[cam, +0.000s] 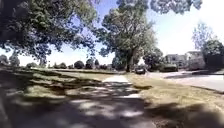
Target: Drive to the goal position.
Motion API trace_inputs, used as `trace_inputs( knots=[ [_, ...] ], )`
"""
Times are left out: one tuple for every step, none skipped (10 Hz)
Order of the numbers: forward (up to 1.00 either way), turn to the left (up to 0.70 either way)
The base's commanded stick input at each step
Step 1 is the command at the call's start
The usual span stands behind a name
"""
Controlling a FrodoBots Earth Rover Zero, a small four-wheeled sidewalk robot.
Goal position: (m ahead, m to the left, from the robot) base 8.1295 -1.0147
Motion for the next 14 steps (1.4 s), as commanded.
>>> trace_inputs(
  knots=[
    [0.69, 0.0],
    [0.69, 0.0],
    [0.69, 0.0],
    [0.69, 0.0],
    [0.69, -0.09],
    [0.69, -0.33],
    [0.69, -0.24],
    [0.69, 0.0],
    [0.69, 0.0],
    [0.69, 0.0],
    [0.69, 0.0],
    [0.69, 0.0],
    [0.7, 0.0],
    [0.7, 0.0]
  ],
)
